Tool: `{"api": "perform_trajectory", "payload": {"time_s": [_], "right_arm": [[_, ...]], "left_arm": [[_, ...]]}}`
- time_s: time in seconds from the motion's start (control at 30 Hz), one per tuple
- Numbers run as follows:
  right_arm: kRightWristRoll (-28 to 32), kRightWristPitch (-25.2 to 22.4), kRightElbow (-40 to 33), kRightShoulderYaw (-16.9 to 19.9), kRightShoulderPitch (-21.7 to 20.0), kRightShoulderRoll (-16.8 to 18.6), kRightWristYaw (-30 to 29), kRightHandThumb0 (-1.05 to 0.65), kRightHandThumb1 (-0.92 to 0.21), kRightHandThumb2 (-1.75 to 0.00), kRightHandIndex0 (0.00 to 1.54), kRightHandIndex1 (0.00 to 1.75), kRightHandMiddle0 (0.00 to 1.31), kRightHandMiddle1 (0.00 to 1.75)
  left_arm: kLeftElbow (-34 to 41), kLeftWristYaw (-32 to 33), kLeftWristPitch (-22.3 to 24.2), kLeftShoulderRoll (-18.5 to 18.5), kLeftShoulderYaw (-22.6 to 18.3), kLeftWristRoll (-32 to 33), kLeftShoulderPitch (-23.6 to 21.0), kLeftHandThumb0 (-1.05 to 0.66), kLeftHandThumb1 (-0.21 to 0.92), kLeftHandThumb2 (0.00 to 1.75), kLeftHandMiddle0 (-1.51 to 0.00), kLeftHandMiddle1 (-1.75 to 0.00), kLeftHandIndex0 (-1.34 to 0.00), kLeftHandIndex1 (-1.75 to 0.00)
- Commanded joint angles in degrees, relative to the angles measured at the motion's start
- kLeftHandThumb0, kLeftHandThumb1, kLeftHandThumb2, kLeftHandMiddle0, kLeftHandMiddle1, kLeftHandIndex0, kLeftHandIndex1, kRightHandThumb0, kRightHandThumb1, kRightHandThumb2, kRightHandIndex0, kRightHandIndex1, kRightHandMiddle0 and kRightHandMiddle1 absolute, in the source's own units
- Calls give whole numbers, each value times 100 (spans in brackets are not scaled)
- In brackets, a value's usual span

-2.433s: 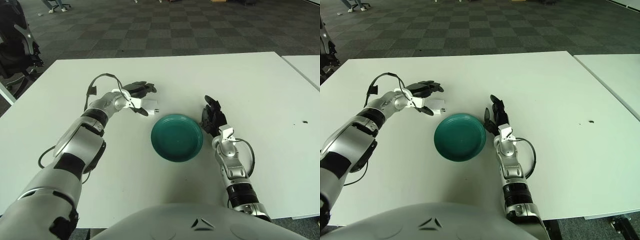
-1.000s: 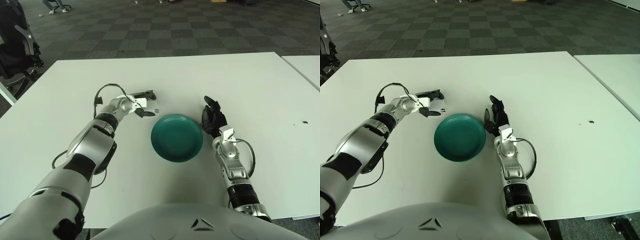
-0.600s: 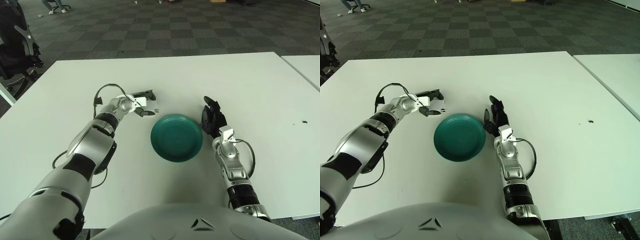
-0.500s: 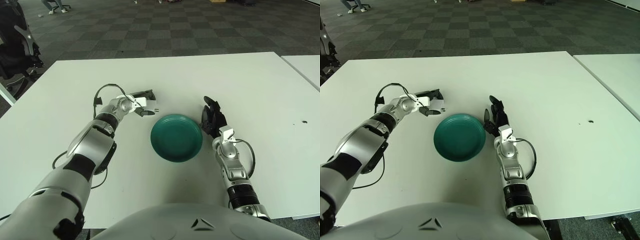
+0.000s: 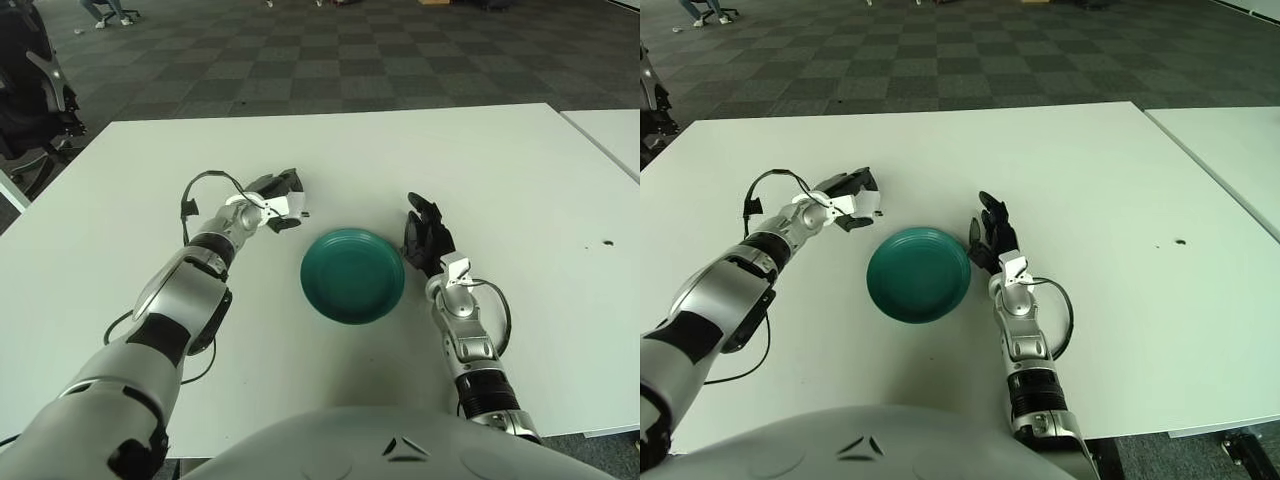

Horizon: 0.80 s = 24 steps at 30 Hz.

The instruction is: Put the charger into the plate.

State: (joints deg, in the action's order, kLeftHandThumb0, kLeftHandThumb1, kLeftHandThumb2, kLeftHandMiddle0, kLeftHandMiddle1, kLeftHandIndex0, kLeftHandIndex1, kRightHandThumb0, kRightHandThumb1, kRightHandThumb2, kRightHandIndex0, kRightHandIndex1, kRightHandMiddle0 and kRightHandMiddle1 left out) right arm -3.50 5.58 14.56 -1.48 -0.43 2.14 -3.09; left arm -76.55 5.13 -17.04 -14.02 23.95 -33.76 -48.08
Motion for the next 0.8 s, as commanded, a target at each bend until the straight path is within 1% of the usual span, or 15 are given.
{"api": "perform_trajectory", "payload": {"time_s": [0.0, 0.27, 0.57, 0.67, 0.77], "right_arm": [[92, -561, 502, 75, 606, -7, 31, -83, -92, -83, 17, 0, 0, 49], [137, -505, 522, 85, 594, -5, 45, -81, -92, -82, 15, 0, 0, 45], [145, -482, 532, 89, 603, -3, 39, -80, -92, -81, 13, 0, 0, 44], [162, -468, 539, 100, 612, -4, 48, -80, -92, -81, 13, 0, 0, 45], [181, -445, 542, 109, 629, -4, 59, -80, -92, -81, 13, 0, 0, 46]], "left_arm": [[-130, 50, -9, -27, 3, -11, 253, -44, 45, 113, -75, -175, -50, -175], [-134, 30, -123, -35, -85, 58, 240, -44, 40, 120, -79, -175, -54, -175], [-109, 166, -214, -40, -126, 64, 225, -45, 38, 123, -87, -175, -55, -175], [13, 88, -431, -183, -266, 206, 67, -45, 38, 124, -90, -175, -56, -175], [126, 71, -648, -240, -362, 315, -19, -45, 37, 124, -94, -175, -56, -175]]}}
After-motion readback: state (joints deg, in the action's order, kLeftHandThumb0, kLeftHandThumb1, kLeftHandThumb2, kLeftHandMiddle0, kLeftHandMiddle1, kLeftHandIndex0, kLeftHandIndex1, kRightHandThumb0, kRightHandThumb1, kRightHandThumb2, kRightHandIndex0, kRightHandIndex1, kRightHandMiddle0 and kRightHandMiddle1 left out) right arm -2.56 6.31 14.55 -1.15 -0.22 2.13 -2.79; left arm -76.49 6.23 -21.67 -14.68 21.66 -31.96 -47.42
